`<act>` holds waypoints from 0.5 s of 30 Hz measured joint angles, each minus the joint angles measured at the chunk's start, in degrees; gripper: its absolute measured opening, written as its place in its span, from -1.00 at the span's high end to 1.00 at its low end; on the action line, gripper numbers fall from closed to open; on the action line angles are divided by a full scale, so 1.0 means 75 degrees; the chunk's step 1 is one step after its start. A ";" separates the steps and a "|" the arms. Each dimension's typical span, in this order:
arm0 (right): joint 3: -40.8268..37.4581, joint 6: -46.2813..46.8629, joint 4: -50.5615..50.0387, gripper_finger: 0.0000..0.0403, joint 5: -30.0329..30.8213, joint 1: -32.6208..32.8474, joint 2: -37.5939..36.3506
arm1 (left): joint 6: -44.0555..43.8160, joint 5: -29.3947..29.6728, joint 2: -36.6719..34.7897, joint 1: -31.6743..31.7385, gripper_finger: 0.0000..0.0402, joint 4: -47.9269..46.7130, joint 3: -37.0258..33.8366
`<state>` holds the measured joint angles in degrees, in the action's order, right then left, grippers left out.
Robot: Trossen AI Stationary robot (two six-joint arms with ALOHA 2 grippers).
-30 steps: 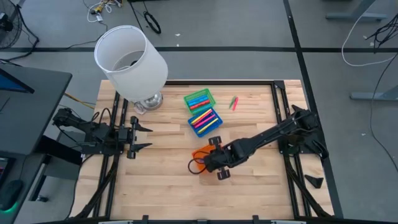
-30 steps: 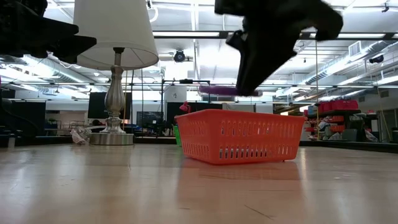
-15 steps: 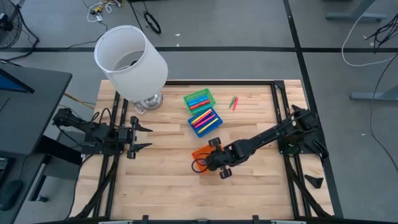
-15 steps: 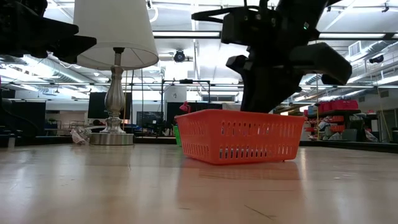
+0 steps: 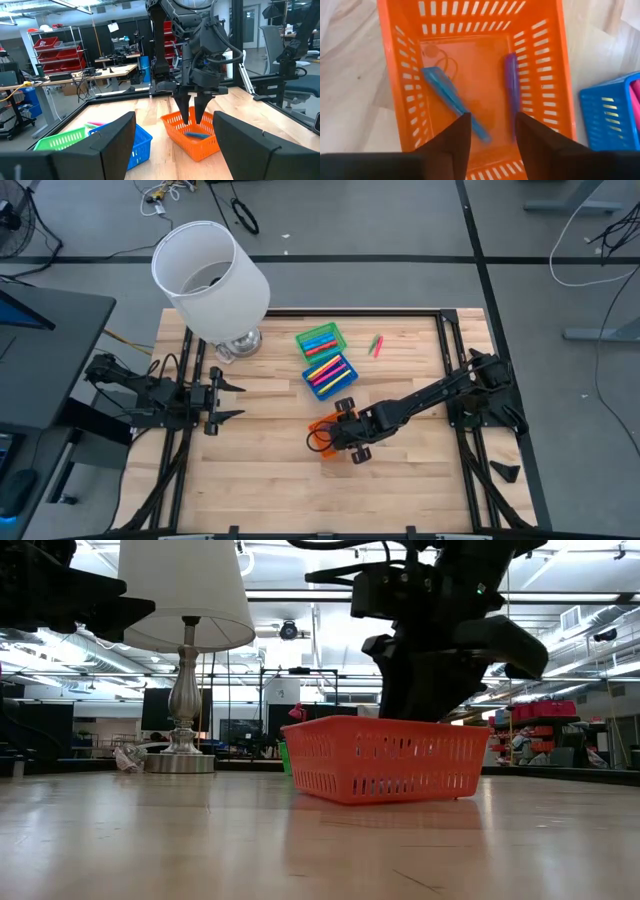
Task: Pick & Place Markers
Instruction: Put the pink marker pen into the orange bin
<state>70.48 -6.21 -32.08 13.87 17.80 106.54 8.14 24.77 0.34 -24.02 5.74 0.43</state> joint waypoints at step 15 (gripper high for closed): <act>0.1071 0.3798 -0.0471 0.18 -0.0214 -0.1092 -0.0695 | 0.0000 0.0000 0.0000 -0.0001 -0.36 -0.0003 -0.0003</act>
<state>78.51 22.28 -35.61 12.26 9.61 101.32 8.14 24.77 0.34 -24.03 5.72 0.41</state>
